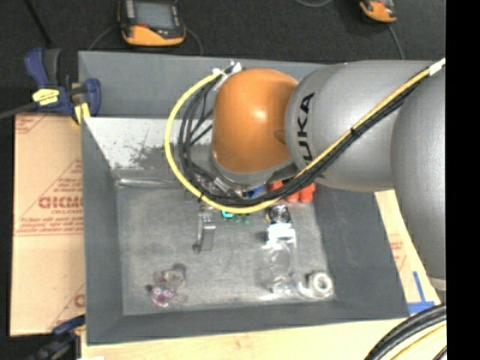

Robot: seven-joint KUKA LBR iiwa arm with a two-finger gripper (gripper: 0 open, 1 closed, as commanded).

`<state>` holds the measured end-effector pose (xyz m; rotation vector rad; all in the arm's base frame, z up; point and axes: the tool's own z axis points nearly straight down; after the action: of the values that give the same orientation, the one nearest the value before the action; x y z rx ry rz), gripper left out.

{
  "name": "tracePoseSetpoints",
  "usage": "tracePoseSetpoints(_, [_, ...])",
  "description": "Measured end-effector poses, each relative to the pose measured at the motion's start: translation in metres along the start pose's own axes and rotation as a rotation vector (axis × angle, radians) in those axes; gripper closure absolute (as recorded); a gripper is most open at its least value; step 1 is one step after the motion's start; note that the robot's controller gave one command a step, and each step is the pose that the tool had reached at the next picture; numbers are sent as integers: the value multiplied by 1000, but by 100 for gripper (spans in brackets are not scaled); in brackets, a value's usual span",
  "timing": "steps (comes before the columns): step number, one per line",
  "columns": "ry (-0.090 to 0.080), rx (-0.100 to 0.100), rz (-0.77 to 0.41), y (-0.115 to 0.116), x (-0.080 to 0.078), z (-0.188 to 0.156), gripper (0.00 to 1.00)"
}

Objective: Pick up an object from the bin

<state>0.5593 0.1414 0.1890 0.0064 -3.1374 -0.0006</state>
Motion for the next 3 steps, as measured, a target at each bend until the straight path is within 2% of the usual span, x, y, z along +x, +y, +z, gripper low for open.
tracePoseSetpoints(1, [-3, 1, -193, 23, 67, 122, 0])
tracePoseSetpoints(2, [-17, -1, -205, 41, 78, 117, 0])
tracePoseSetpoints(3, [-7, -1, -200, 41, 81, 119, 100])
